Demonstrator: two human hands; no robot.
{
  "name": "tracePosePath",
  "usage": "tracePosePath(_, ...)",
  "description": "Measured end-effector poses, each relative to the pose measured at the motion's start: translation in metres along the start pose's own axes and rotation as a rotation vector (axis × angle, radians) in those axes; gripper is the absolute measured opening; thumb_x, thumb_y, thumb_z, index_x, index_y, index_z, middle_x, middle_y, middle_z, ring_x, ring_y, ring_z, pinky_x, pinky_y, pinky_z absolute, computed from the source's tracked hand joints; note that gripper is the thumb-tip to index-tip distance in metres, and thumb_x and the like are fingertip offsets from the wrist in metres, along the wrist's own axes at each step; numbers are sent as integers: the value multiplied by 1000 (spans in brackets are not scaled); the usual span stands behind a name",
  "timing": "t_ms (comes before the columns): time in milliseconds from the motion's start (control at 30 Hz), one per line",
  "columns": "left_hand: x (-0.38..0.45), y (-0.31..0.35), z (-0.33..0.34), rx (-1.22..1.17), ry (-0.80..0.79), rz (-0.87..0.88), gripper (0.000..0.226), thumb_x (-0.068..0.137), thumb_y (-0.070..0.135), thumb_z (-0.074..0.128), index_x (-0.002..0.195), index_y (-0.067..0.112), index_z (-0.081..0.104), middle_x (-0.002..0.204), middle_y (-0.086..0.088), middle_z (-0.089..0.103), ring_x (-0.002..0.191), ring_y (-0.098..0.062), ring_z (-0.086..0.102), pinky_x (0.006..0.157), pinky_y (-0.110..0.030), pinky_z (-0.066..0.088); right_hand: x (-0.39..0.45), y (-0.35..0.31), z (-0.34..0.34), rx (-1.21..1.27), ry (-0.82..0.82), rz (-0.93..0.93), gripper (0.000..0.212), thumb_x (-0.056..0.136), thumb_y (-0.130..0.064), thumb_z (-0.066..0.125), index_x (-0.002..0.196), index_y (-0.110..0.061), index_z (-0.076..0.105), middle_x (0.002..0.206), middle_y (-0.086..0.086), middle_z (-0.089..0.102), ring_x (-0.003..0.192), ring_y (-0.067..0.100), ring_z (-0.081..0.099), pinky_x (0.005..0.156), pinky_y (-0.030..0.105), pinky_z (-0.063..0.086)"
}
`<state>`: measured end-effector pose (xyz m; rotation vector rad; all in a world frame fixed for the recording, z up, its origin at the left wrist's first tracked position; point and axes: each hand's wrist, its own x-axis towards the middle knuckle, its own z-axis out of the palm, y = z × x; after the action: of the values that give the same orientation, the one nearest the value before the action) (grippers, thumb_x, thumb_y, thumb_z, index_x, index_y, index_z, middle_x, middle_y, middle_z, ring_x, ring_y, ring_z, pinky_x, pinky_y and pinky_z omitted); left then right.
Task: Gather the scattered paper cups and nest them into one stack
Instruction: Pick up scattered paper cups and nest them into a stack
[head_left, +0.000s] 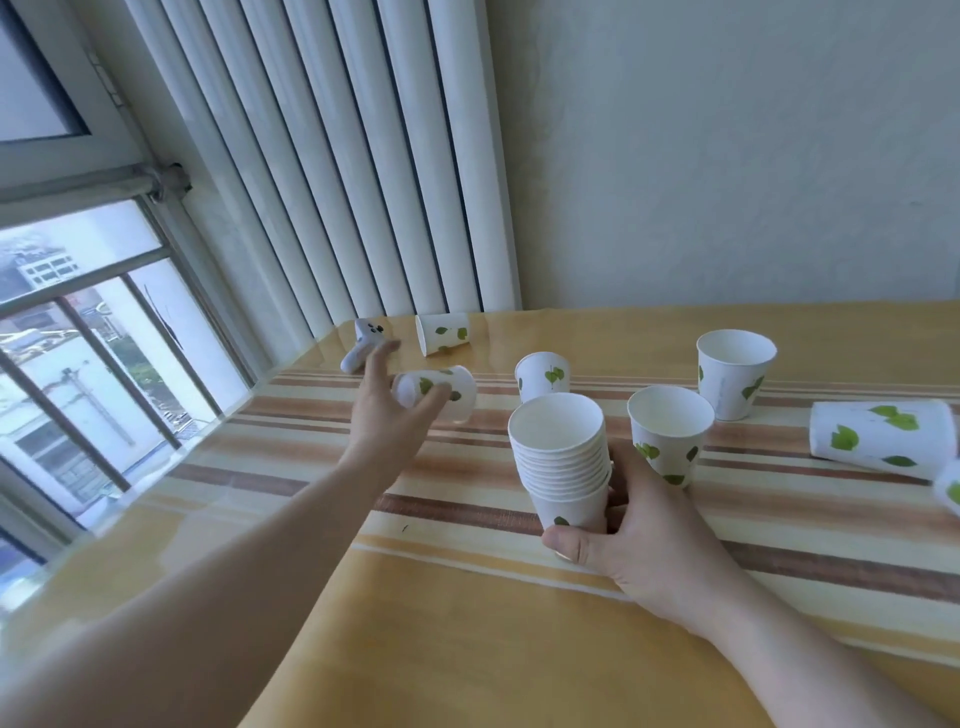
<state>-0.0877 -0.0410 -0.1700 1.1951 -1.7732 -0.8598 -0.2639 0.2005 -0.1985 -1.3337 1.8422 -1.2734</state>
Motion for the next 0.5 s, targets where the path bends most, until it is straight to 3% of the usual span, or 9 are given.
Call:
tracePosePath(67,-12,6,-10,58,-193,-11,85,89,34,83,158,48,36,126,3,66,102,-21,71,89,-39,60,-1,-2,0,3,-3,5,58,74,-40,95,112,-51,53,107,-40,69,94,-6,71,85,30,62)
tracePosePath(133,-21,16,-21,230,-395,6,90,91,27,81,163,48,32,131,2,64,97,-21,73,79,-34,62,-3,-4,-1,5,4,9,58,72,-44,95,110,-53,52,106,-34,72,93,-6,72,85,32,63)
tracePosePath(267,-35,38,-39,586,-693,-14,108,85,27,73,167,58,10,158,-4,56,113,-25,70,102,-45,60,-4,-6,-1,-10,11,10,62,69,-50,94,114,-52,51,110,-23,73,94,-6,72,87,36,63)
tracePosePath(300,-41,44,-41,602,-732,-23,110,84,27,73,166,62,8,156,-7,57,112,-24,70,102,-45,60,-5,-6,-1,-15,10,7,64,69,-50,93,117,-50,51,113,-23,72,95,-5,72,88,37,63)
tracePosePath(400,-55,61,-44,483,-681,35,112,88,13,77,167,60,14,123,-13,63,87,-24,71,81,-36,62,-6,-6,-1,-25,11,-8,66,72,-49,93,123,-43,50,116,-22,70,97,-2,71,88,39,63)
tracePosePath(433,-57,67,-45,356,-619,54,113,89,5,78,168,57,16,118,-19,64,86,-36,71,82,-43,65,-6,-5,-1,-24,8,-14,65,74,-46,93,123,-42,50,116,-22,70,97,-2,71,88,38,63)
tracePosePath(500,-64,83,-46,-27,-482,48,117,86,-8,80,169,50,21,125,-30,64,107,-54,72,99,-60,63,-6,-4,-1,-19,2,-25,64,76,-42,93,123,-42,50,116,-21,69,98,-3,70,89,37,62)
